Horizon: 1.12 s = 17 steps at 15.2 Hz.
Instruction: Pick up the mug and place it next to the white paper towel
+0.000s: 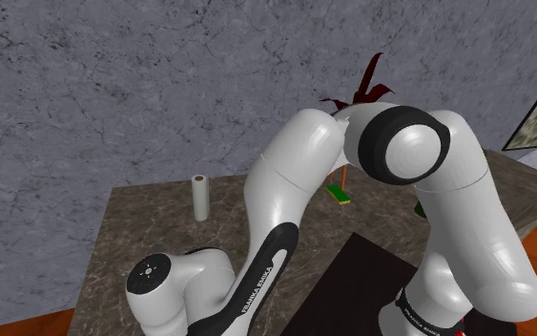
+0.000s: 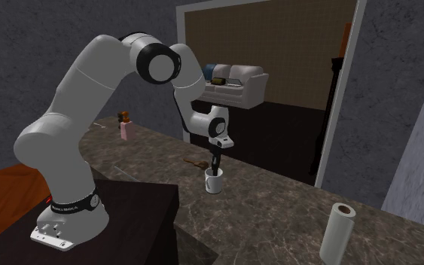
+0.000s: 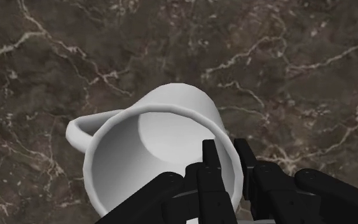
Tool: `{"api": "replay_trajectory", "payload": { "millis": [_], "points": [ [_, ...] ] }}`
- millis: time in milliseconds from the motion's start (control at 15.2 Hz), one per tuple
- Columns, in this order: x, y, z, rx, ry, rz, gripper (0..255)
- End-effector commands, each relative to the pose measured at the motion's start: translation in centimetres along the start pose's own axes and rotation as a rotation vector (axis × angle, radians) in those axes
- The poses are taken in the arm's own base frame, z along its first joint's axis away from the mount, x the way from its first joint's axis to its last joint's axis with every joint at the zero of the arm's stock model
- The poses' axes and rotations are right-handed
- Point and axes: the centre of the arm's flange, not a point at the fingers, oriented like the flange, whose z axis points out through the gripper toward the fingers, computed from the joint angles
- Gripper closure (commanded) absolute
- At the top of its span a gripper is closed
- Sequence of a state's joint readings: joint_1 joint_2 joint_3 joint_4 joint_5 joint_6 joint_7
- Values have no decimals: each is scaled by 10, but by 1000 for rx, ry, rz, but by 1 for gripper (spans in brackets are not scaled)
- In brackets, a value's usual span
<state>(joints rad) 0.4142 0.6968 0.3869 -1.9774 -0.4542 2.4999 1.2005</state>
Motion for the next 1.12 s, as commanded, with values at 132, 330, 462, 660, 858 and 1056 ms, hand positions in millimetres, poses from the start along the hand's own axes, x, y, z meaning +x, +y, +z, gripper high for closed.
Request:
{"api": "replay_trajectory", "payload": {
  "millis": [132, 330, 462, 660, 858, 1056],
  "points": [
    [0, 0, -5, 0, 0, 0, 255],
    [-1, 2, -21, 0, 0, 0, 255],
    [-1, 2, -32, 0, 0, 0, 255],
    [-2, 4, -47, 0, 0, 0, 255],
    [-3, 5, -63, 0, 0, 0, 255],
    [-3, 6, -79, 0, 0, 0, 255]
  ]
}}
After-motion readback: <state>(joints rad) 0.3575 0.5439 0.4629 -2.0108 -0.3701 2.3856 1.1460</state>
